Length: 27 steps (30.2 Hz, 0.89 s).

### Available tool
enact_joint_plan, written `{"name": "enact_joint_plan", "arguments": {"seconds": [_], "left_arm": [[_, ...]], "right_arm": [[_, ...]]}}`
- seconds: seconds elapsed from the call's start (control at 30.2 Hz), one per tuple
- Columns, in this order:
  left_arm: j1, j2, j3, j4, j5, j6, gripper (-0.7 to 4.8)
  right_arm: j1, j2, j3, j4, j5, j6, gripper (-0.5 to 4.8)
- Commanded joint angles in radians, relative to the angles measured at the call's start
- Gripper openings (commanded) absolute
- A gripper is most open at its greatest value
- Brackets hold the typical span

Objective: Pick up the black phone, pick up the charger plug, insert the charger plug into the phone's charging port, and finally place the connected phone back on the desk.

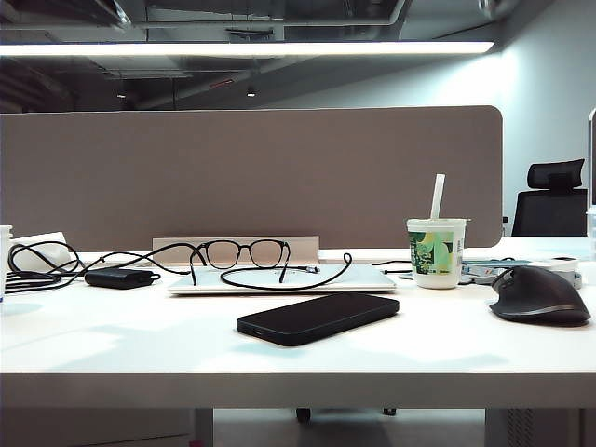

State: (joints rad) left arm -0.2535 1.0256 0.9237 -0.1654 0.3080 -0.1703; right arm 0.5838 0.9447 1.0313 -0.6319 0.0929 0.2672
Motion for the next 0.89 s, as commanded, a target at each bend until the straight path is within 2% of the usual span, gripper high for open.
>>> {"name": "enact_joint_plan", "arguments": {"seconds": [0.03,0.17,0.23,0.43,0.69,0.76,0.89], "left_arm": [[-0.007,0.026,0.003,-0.016,0.016,0.001,-0.06],[-0.010,0.062,0.003,-0.021,0.031,0.001,-0.06],[-0.014,0.088,0.003,-0.021,0.040,0.001,-0.06],[-0.019,0.193,0.003,-0.017,0.124,0.002,-0.06],[-0.019,0.311,0.003,0.031,0.144,0.008,-0.05],[-0.019,0.339,0.003,0.063,0.191,0.018,0.24],[-0.022,0.393,0.003,0.128,0.234,0.019,1.47]], "right_arm": [[0.001,0.017,0.006,-0.060,-0.025,0.022,-0.06],[0.002,0.062,0.006,-0.077,-0.096,0.021,-0.06],[0.002,0.089,0.006,-0.070,-0.098,0.020,-0.06],[0.001,0.172,0.003,-0.005,-0.142,-0.018,-0.06],[0.001,0.230,-0.119,0.274,-0.251,-0.031,-0.06],[0.001,0.239,-0.157,0.324,-0.252,-0.031,-0.06],[0.001,0.269,-0.215,0.376,-0.249,-0.031,-0.06]]}}
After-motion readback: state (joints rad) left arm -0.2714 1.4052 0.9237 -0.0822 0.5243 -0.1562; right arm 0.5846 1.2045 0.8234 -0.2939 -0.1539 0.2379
